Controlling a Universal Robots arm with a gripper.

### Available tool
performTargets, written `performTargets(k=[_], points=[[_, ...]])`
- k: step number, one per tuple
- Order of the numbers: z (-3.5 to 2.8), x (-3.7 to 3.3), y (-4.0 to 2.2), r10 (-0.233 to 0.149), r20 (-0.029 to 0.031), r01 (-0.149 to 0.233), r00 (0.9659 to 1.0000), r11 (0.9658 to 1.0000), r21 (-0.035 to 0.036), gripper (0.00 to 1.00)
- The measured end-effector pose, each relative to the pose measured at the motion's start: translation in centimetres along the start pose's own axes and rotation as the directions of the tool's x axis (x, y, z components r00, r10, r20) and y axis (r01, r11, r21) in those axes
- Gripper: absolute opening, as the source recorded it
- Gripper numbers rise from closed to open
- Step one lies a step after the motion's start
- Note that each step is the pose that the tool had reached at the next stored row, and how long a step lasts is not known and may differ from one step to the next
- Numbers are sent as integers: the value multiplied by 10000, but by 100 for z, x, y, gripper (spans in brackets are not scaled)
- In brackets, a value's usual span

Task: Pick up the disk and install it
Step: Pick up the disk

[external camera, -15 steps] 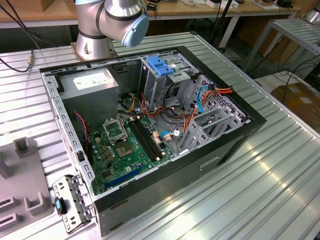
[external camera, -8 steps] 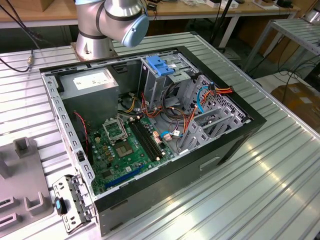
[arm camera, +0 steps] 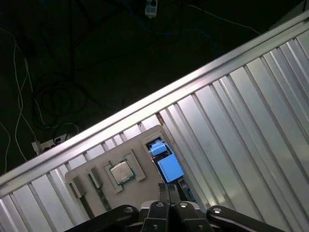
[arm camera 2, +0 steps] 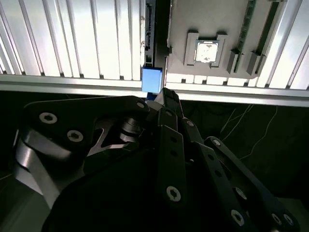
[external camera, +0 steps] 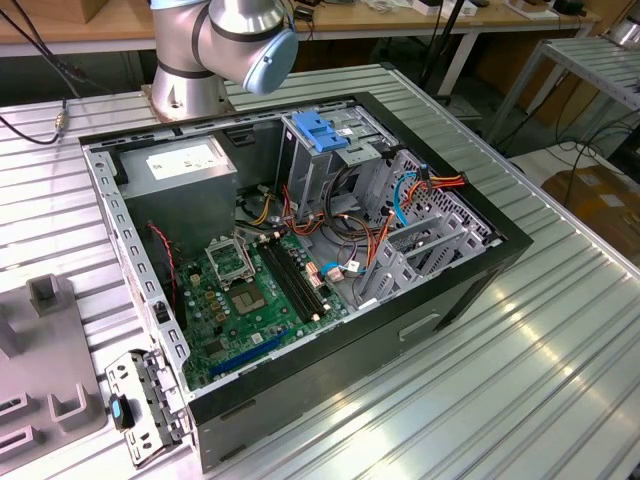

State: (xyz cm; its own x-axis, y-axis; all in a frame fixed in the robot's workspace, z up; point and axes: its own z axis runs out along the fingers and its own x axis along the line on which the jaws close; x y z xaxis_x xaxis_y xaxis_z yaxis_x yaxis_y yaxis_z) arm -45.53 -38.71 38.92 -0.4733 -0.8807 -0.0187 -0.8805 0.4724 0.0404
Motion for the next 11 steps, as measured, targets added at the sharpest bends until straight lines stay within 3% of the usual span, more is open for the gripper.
performTargets(k=[6,9,11], points=[[0,0,0,-689,-23,689,9976,9976,-1,11],[-1,3,-1,-1296,-27,1296,9916,9916,31,11],[1,5,-2,-2068,-52,2068,9784,9784,20,11]])
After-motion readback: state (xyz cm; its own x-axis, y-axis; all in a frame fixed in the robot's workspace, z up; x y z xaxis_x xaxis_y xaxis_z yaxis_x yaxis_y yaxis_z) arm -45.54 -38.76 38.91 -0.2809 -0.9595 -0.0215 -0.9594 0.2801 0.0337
